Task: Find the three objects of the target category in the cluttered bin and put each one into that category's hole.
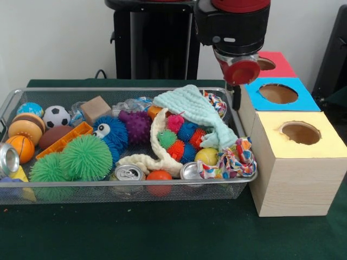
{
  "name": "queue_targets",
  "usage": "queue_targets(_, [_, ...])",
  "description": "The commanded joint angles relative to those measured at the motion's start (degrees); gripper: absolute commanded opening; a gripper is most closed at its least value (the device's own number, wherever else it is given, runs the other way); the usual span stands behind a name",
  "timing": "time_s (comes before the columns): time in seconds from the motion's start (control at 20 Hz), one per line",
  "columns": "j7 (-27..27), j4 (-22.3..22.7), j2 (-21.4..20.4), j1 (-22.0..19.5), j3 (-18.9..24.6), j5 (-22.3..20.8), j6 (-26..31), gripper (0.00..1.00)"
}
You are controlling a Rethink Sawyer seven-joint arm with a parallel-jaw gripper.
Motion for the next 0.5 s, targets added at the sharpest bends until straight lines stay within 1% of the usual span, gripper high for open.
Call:
queue_targets(0.05, [10.24,-12.14,7.00,-0.91,2.14,-5.96,34.22,1.00])
queue_targets(0.1, [10.06,-11.57,6.98,-0.81,2.02,-6.14,33.51,1.00])
queue_targets(0.25, [9.04,-6.27,4.79,-1.27,2.13,-6.21,29.63,1.00])
queue_targets(0.4, [6.87,1.87,0.58,-1.78,2.34,-6.36,24.95,1.00])
queue_targets(0.5, [5.79,5.29,-1.73,-1.88,2.46,-6.86,23.41,1.00])
